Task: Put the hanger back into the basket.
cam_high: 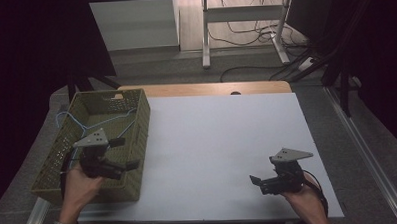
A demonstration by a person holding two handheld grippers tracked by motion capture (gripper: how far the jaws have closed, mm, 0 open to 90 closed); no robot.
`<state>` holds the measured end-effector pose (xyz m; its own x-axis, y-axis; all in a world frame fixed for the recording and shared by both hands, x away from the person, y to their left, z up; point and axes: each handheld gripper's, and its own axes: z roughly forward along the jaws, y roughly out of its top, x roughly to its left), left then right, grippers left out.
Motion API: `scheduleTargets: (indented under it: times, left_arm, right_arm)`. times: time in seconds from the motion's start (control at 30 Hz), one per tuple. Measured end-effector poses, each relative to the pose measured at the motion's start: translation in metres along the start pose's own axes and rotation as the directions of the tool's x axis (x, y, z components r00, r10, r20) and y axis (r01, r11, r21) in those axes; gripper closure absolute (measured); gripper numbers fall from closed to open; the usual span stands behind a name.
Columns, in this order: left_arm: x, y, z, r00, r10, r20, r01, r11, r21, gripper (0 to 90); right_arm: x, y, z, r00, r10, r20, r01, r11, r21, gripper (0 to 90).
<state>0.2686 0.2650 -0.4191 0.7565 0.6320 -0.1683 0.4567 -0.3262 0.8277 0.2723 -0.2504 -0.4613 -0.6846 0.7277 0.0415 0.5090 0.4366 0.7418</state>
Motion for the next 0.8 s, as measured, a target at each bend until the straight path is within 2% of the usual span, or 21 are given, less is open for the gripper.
scheduleTargets:
  times: [0.13, 0.43, 0.67, 0.8]
  left_arm:
    - [-0.011, -0.002, 0.006, 0.9998, 0.01, 0.016, -0.01, 0.9999, -0.008, 0.0]
    - [-0.028, -0.013, 0.008, 0.9991, 0.029, -0.031, -0.029, 0.9995, 0.009, 0.0]
    - [-0.03, -0.026, 0.013, 0.9997, -0.003, -0.023, 0.003, 0.9998, 0.022, 0.0]
    - [-0.03, -0.027, 0.014, 0.9998, -0.01, -0.017, 0.01, 0.9997, 0.022, 0.0]
  right_arm:
    - [0.0, 0.0, -0.002, 1.0, 0.004, -0.002, -0.004, 1.0, -0.014, 3.5]
    - [-0.003, 0.0, -0.004, 1.0, 0.004, -0.006, -0.005, 1.0, -0.026, 3.1]
    - [-0.002, -0.001, -0.004, 1.0, 0.001, -0.007, -0.001, 1.0, -0.02, 3.1]
    - [-0.003, -0.001, -0.004, 1.0, -0.004, -0.008, 0.004, 1.0, -0.02, 3.1]
